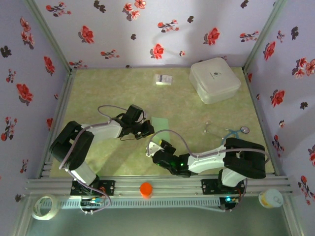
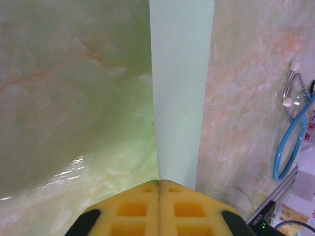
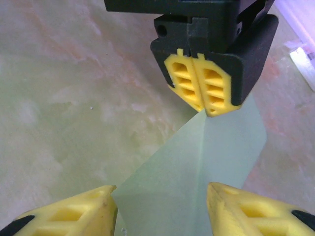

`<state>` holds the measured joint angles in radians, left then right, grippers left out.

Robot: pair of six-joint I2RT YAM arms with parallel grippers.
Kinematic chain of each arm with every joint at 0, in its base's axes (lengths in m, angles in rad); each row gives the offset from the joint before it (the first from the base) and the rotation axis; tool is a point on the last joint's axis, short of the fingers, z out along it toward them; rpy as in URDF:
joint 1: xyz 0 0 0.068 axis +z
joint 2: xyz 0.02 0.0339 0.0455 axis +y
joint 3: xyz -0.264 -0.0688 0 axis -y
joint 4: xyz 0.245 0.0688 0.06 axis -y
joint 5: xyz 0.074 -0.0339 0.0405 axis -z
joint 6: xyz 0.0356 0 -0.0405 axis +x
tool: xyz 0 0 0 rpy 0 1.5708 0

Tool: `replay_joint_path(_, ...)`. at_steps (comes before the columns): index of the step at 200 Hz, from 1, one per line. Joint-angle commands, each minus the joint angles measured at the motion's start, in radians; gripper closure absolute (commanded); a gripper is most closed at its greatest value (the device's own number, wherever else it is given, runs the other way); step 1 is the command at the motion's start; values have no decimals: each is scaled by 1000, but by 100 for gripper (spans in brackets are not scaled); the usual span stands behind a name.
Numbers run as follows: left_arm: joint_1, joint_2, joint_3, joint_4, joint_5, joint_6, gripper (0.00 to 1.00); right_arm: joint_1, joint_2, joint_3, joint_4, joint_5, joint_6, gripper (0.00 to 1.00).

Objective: Fold a paper plane with a square sheet of paper (pick it up from the middle)
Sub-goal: Third fold the triangle at the center of the table.

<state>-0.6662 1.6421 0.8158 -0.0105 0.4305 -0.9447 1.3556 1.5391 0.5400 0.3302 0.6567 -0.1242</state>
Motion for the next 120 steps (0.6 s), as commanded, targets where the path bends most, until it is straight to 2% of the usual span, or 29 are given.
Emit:
replay_joint_path(1,8,-24,-9,4,16,-9,100,10,-18,2,25,39,3,52)
replay_joint_path(56,8,-22,-12,3,14,-6,100,10,-33,-17,33,29,42,66)
replay_joint_path(120,8,-25,-10,-2,14,-5,100,11,-25,-18,34,35,53,77)
